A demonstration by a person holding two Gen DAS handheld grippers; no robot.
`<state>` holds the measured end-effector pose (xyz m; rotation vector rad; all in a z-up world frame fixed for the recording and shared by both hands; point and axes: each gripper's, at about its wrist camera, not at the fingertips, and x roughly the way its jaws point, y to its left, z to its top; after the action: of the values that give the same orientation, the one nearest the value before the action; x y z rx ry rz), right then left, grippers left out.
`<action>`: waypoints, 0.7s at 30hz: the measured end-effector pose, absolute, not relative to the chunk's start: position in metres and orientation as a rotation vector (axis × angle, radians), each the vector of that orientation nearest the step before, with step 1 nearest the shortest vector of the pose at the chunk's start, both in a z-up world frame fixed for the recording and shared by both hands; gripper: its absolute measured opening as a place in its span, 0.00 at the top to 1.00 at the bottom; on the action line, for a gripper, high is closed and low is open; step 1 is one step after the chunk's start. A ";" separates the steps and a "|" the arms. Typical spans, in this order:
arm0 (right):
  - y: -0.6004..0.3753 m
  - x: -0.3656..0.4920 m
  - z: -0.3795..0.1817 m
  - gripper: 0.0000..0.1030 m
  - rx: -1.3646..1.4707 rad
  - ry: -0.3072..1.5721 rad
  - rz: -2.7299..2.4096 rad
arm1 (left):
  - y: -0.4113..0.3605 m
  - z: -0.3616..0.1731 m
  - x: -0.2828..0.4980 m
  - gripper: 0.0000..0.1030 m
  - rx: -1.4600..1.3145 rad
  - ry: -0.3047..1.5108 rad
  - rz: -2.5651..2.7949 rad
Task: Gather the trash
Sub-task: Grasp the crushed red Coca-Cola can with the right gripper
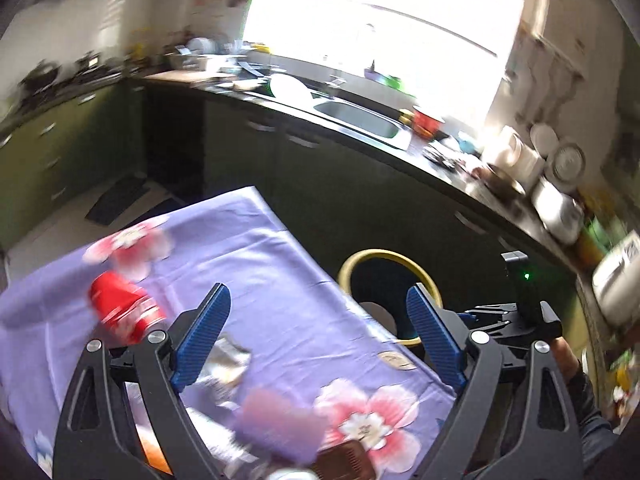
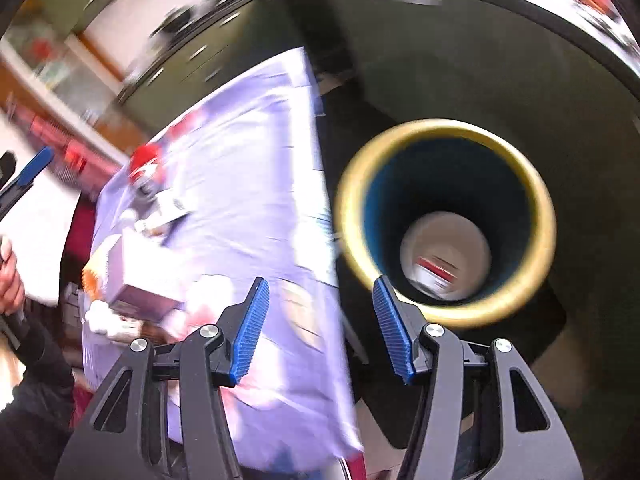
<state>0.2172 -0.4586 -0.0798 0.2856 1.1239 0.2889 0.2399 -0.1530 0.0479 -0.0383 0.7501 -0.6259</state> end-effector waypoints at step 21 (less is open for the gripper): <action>-0.107 0.448 -0.107 0.14 -0.162 1.345 0.619 | 0.037 0.046 0.223 0.15 -0.228 0.599 -0.285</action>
<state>0.4476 -0.1065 -0.1073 -0.1619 1.3445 0.6186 0.2232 0.0375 0.0461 -0.2279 0.5992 -0.2847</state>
